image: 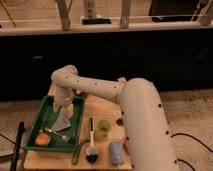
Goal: Place towel in tray
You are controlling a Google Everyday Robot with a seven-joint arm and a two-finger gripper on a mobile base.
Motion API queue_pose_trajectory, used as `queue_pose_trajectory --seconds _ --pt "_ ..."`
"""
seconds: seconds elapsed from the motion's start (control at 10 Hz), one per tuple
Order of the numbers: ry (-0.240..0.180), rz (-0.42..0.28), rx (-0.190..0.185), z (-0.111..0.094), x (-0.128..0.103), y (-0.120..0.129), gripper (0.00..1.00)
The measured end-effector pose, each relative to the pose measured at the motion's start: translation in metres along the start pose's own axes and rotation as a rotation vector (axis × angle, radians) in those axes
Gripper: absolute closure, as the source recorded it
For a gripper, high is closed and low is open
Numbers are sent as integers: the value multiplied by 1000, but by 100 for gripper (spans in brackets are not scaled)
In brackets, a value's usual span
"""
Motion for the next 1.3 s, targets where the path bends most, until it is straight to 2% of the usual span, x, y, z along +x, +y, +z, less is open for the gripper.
queue_pose_trajectory --seconds 0.8,1.3 --pt "1 13 12 -6 -1 6 20" --pt "-4 22 5 -9 3 6 20"
